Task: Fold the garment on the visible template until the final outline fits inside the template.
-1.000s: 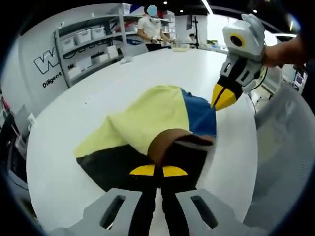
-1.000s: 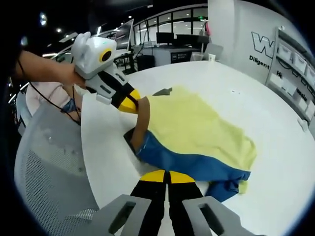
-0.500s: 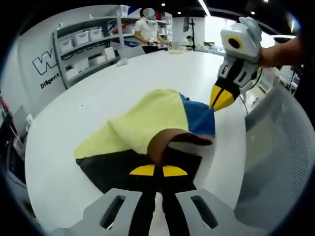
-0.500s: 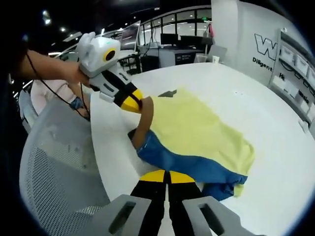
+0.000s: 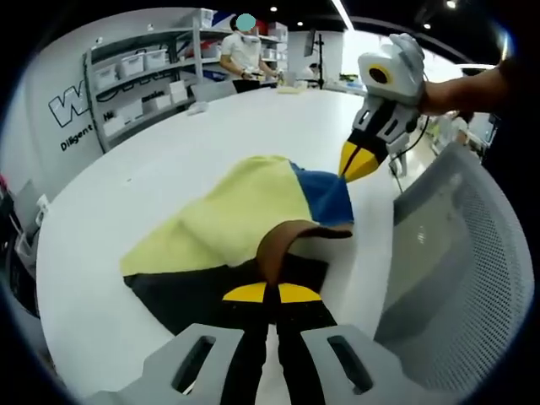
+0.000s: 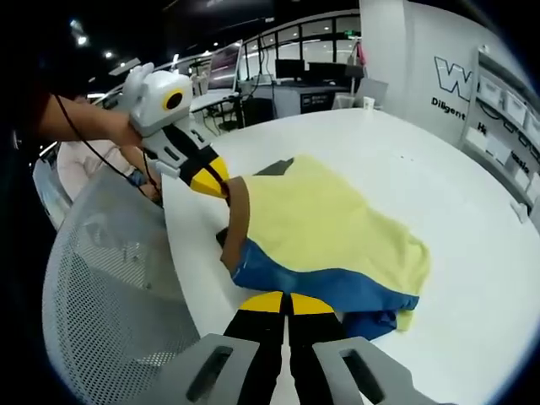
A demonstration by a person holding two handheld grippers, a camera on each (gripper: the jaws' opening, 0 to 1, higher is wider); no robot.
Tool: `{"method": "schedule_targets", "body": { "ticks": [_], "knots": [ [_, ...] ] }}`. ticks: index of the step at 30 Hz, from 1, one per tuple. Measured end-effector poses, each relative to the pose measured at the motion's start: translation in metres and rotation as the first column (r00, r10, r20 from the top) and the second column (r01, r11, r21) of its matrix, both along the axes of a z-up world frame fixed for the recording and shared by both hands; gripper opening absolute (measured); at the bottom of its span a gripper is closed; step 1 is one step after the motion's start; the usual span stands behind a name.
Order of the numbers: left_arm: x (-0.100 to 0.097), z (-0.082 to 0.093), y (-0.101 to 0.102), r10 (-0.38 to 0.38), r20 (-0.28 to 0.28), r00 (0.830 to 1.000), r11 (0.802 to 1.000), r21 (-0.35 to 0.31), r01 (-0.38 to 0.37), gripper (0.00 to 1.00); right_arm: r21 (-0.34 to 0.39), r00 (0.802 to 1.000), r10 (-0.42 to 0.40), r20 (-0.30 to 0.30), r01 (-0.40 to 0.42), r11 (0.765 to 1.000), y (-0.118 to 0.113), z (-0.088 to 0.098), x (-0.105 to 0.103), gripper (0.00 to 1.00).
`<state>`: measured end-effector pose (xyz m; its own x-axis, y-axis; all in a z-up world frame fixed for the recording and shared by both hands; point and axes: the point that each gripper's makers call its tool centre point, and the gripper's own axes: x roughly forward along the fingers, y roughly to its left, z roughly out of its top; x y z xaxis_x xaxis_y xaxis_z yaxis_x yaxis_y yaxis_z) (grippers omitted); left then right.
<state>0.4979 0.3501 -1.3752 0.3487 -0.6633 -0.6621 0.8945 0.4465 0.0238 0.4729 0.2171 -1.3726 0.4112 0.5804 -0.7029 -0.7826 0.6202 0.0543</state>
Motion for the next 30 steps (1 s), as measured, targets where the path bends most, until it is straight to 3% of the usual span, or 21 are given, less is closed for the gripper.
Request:
{"method": "schedule_targets", "body": {
  "ticks": [4,7,11,19,25,30],
  "knots": [
    [0.004,-0.003,-0.001,0.011,-0.004,1.000,1.000,-0.009,-0.011,0.01,0.019,1.000,-0.014,0.026,0.014,1.000,0.002,0.001,0.005,0.00],
    [0.011,-0.005,-0.001,0.022,0.003,1.000,1.000,-0.006,-0.021,0.01,0.013,0.996,-0.009,0.094,0.008,1.000,0.002,0.003,0.016,0.00],
    [0.024,-0.007,0.001,0.070,-0.003,0.998,0.997,-0.015,-0.070,0.01,0.017,0.996,-0.042,0.081,0.041,0.999,0.002,-0.004,0.027,0.00],
    [0.051,-0.008,0.005,0.152,-0.014,0.988,0.988,-0.031,-0.153,0.01,-0.006,0.990,-0.077,0.121,0.078,0.997,0.001,-0.005,0.050,0.00],
    [0.072,-0.005,0.001,0.168,0.016,0.986,0.986,-0.024,-0.168,0.01,-0.029,0.975,-0.122,0.183,0.130,0.991,-0.002,0.001,0.081,0.00],
    [0.096,-0.004,0.002,0.228,0.023,0.973,0.973,-0.037,-0.227,0.01,-0.032,0.967,-0.169,0.189,0.178,0.983,-0.006,-0.002,0.103,0.00]
  ]
}}
